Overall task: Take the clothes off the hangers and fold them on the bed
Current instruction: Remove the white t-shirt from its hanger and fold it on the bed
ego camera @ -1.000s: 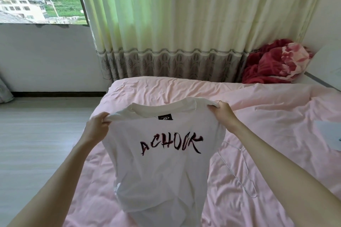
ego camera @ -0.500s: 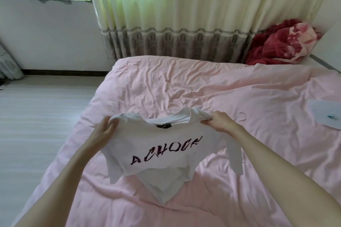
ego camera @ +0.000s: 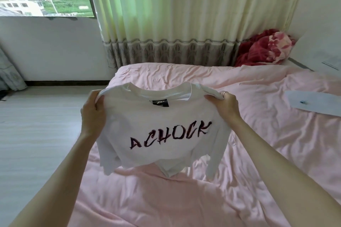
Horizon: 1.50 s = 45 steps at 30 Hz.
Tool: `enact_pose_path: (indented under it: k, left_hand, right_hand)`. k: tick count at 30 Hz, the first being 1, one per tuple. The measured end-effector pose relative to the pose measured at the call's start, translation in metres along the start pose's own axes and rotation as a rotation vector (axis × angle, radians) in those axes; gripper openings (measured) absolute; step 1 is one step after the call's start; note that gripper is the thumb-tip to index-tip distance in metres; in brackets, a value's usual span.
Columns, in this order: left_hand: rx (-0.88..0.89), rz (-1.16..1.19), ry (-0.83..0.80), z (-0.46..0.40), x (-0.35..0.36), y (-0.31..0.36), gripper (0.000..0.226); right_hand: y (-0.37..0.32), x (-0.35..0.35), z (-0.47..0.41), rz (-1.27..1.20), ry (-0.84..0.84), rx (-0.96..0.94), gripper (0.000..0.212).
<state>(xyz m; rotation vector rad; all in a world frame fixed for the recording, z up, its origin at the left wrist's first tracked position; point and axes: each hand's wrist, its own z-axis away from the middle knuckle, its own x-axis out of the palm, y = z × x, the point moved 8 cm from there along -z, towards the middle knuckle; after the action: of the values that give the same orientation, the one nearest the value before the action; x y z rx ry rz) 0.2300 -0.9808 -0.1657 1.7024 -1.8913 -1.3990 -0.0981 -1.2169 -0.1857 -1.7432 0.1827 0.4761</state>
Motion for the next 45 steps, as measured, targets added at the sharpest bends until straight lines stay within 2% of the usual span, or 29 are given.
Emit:
enact_pose_path:
  k: [6,9,12,15,22,26,32,35,38,40,42,43,44,45]
  left_hand:
    - [0.140,0.029,0.144,-0.019,-0.064,0.057,0.020]
    - [0.182,0.030,0.213,-0.026,-0.083,0.081,0.022]
    - [0.202,0.003,0.235,-0.031,-0.085,0.089,0.023]
    - [0.188,-0.068,0.174,-0.037,-0.066,0.076,0.022]
    - [0.091,-0.300,-0.003,-0.071,0.021,0.000,0.029]
    - [-0.079,-0.306,-0.091,-0.105,0.105,-0.053,0.024]
    - [-0.257,-0.325,-0.222,-0.134,0.240,-0.147,0.016]
    - [-0.342,-0.396,-0.308,-0.136,0.289,-0.195,0.022]
    - [-0.420,-0.446,-0.334,-0.138,0.320,-0.238,0.023]
    - [-0.444,-0.461,-0.341,-0.144,0.334,-0.261,0.022]
    - [-0.448,-0.478,-0.363,-0.153,0.352,-0.285,0.021]
    - [-0.450,-0.488,-0.373,-0.158,0.359,-0.293,0.021]
    - [-0.461,-0.495,-0.383,-0.162,0.369,-0.306,0.021]
    - [-0.463,-0.506,-0.395,-0.165,0.375,-0.314,0.020]
  right_hand:
    - [-0.089,-0.044,0.025,0.138,0.107,-0.224,0.043]
    - [-0.124,-0.061,0.031,0.156,0.169,-0.324,0.053]
    - [-0.136,-0.067,0.027,0.169,0.184,-0.366,0.057]
    - [-0.125,-0.056,0.010,0.227,0.152,-0.388,0.057]
    - [-0.034,-0.004,-0.073,0.387,0.035,-0.260,0.060]
    - [0.037,0.043,-0.153,0.338,-0.045,-0.101,0.059]
    - [0.162,0.125,-0.259,0.160,-0.165,0.231,0.028]
    - [0.213,0.161,-0.295,0.110,-0.230,0.303,0.014]
    - [0.252,0.202,-0.321,0.126,-0.397,0.350,0.010]
    - [0.267,0.225,-0.331,0.155,-0.549,0.395,0.021]
    - [0.289,0.248,-0.345,0.164,-0.687,0.450,0.067]
    - [0.297,0.255,-0.350,0.165,-0.732,0.468,0.082]
    - [0.306,0.264,-0.357,0.141,-0.754,0.484,0.080]
    - [0.308,0.268,-0.362,0.111,-0.737,0.493,0.062]
